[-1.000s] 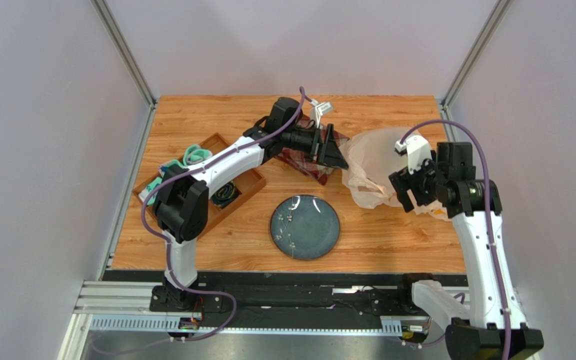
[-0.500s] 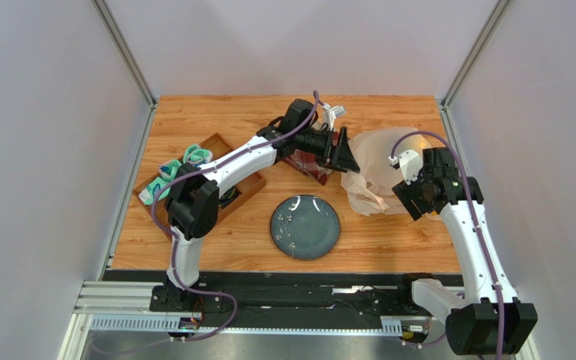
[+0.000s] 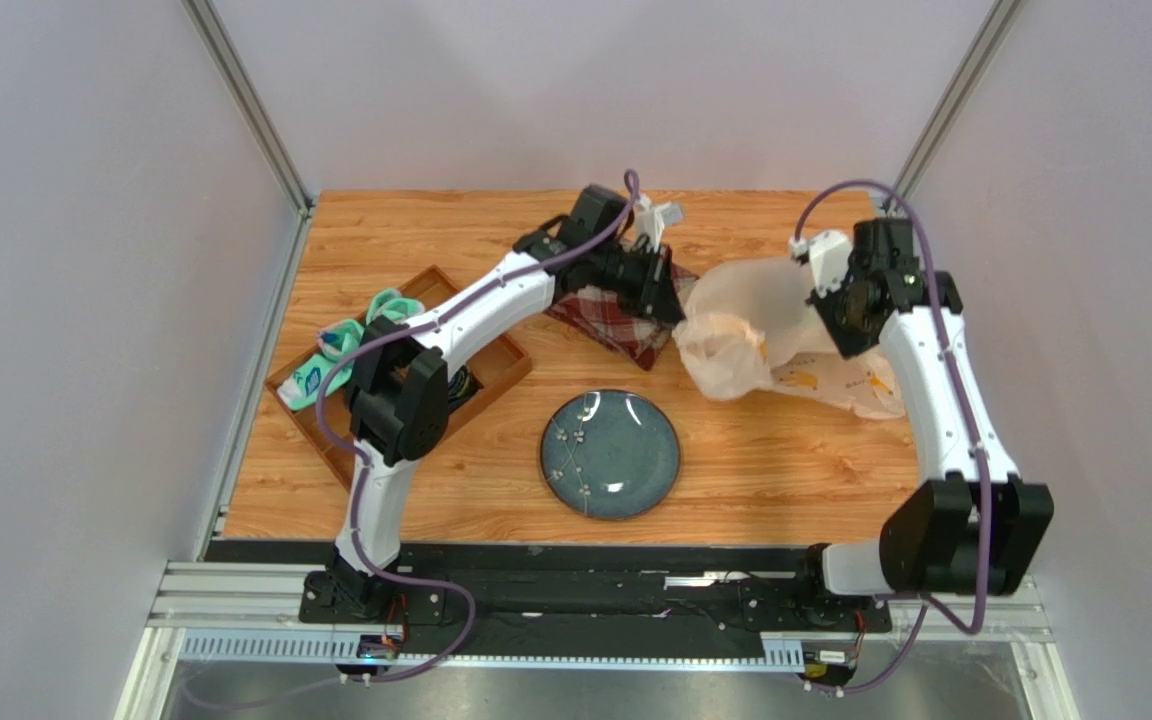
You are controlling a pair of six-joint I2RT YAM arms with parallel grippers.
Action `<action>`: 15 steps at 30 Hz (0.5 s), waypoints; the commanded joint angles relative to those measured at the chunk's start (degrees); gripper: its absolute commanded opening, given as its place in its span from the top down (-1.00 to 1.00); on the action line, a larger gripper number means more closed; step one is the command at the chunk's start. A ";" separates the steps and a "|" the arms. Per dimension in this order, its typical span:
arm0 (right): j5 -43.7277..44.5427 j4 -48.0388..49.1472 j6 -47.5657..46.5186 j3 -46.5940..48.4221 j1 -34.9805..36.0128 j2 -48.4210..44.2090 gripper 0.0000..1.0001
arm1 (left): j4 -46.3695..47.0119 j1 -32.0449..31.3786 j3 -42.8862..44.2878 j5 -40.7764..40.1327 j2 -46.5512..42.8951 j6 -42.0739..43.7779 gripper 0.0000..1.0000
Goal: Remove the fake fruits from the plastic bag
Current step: Adjust the plastic bag at the center of the board.
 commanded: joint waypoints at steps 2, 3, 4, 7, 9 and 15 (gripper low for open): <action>-5.91 11.55 9.70 17.06 -6.02 8.10 1.00 | -8.33 5.03 22.75 -1.58 5.26 16.11 1.00; -6.79 11.73 12.68 19.26 -6.91 8.98 1.00 | -10.43 5.04 25.07 -2.19 5.80 18.14 1.00; -7.24 11.65 13.84 23.54 -7.79 9.51 1.00 | -11.06 5.04 27.01 -2.46 6.16 20.07 1.00; -9.96 10.16 15.08 25.87 -10.61 7.42 1.00 | -7.55 4.69 26.24 2.27 2.84 16.94 1.00; -10.06 8.05 13.85 23.77 -10.70 2.33 1.00 | -7.89 3.20 23.26 4.47 0.90 16.49 1.00; -10.58 -1.25 15.52 2.17 -10.70 -18.56 0.99 | -12.03 -1.55 8.42 3.00 -8.41 18.77 1.00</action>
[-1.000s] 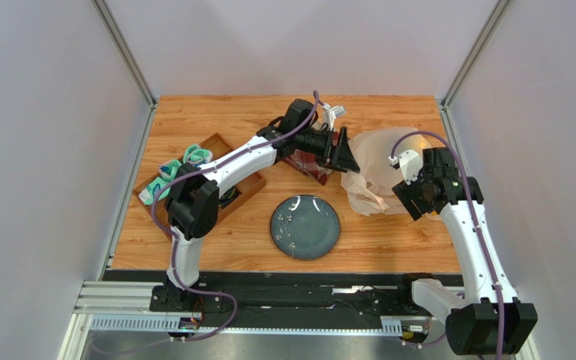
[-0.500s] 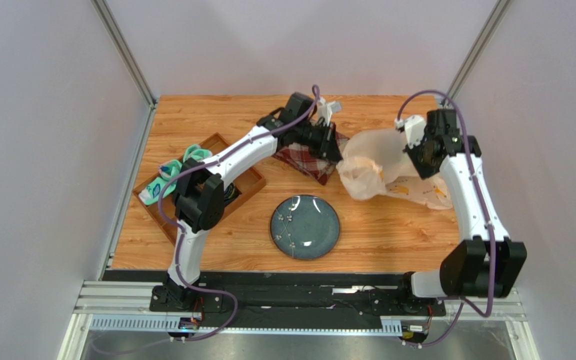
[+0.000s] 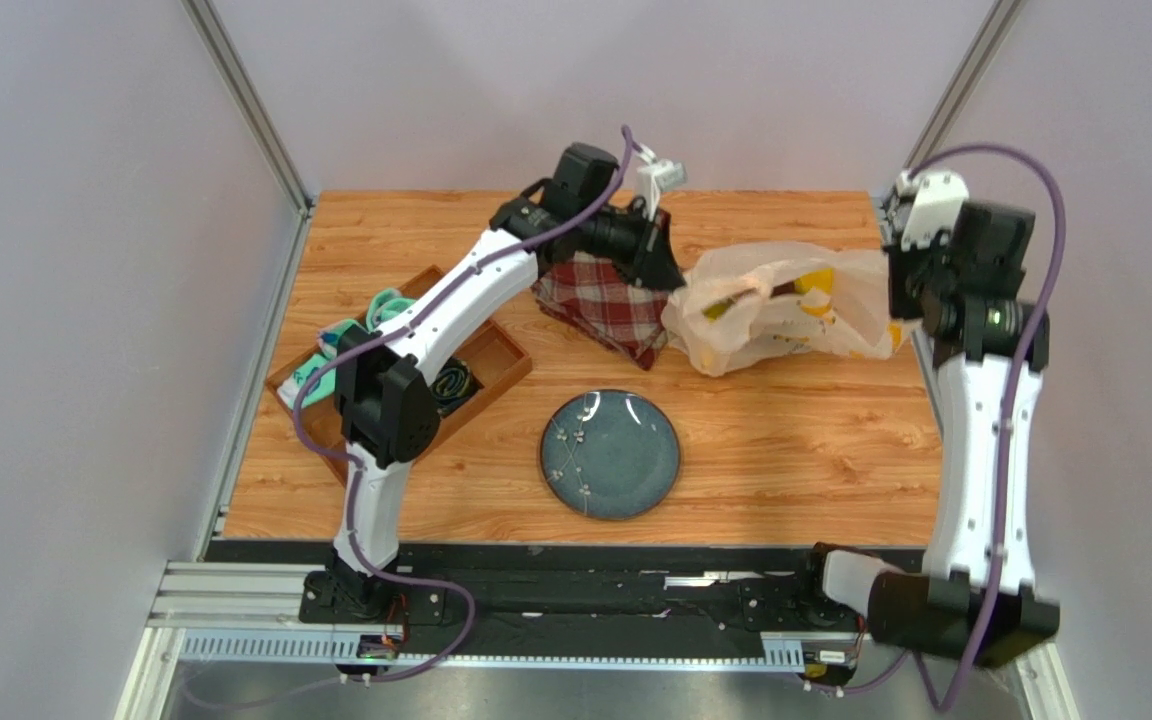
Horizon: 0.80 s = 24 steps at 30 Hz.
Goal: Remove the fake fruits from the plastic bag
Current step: Adjust the plastic bag at the center of the board.
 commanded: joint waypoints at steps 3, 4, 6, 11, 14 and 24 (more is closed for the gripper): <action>-0.24 -13.95 2.84 -19.02 0.29 -21.55 1.00 | -6.78 -5.85 -16.62 -0.31 -14.83 5.58 1.00; 0.46 -14.04 2.49 -20.28 0.29 -23.24 1.00 | -7.67 -6.11 -19.33 -0.67 -16.33 6.36 1.00; 1.78 -13.34 0.91 -20.65 0.38 -24.57 1.00 | -8.12 -6.38 -21.55 -3.37 -17.56 6.11 0.79; 2.68 -12.97 0.73 -8.28 0.29 -17.38 -0.02 | -11.98 -6.29 -19.01 -14.80 -21.96 6.64 -0.48; -3.01 -17.09 1.52 1.30 0.38 -13.17 -0.23 | -12.94 -6.29 -21.29 -18.59 -25.91 2.34 -0.99; -29.74 -33.79 -7.33 2.04 2.93 -17.80 -0.40 | -11.46 -7.87 -26.48 -8.24 -25.57 -2.96 -0.98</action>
